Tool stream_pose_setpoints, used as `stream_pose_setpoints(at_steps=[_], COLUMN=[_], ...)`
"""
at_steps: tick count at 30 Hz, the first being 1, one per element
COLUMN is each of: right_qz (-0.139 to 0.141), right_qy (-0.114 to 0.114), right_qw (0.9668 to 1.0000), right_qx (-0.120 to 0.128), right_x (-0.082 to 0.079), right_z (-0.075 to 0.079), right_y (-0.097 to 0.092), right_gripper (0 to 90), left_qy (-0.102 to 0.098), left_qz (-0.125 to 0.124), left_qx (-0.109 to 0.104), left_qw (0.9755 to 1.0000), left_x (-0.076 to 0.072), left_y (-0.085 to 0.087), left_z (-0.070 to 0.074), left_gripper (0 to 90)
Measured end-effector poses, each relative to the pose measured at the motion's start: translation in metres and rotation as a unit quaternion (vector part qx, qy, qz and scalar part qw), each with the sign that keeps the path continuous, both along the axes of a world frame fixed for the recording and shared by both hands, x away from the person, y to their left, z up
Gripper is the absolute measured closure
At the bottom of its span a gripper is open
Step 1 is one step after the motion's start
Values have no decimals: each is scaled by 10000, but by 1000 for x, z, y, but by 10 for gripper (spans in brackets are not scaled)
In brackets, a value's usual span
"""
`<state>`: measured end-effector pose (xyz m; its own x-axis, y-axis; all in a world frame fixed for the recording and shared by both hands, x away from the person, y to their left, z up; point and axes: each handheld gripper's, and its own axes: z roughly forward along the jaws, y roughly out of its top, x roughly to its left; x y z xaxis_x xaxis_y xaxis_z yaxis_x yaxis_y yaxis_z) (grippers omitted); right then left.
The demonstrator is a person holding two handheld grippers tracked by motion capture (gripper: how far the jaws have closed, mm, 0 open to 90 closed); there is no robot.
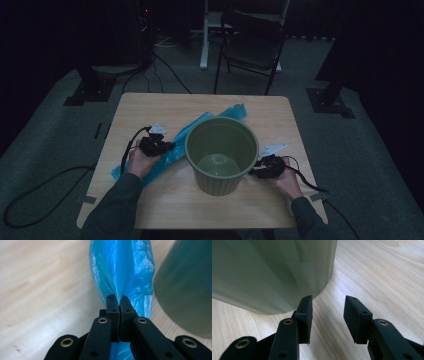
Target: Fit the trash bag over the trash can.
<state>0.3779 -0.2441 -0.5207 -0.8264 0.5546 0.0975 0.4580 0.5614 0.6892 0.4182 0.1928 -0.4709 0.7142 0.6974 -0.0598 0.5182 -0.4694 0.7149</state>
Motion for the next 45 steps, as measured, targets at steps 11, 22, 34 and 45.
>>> stream_pose_setpoints(at_steps=[11,22,34,45], right_qz=[55,72,92,120], right_qy=[-77,-86,-67,-41], right_qw=[10000,9999,9999,9999], right_qx=[9,25,28,10], right_x=[-2,-2,-3,-3], right_z=[3,3,2,2], right_y=[7,6,6,6], right_gripper=[587,591,592,594], left_qy=[-355,-657,-866,-1117], left_qz=[-5,-126,-334,-605], left_qx=[-234,-442,-509,-662], left_qw=[9991,9968,9944,9897], left_x=[2,1,0,-9], left_y=[7,2,-7,-18], left_z=[38,69,94,127], left_gripper=[889,890,890,889])
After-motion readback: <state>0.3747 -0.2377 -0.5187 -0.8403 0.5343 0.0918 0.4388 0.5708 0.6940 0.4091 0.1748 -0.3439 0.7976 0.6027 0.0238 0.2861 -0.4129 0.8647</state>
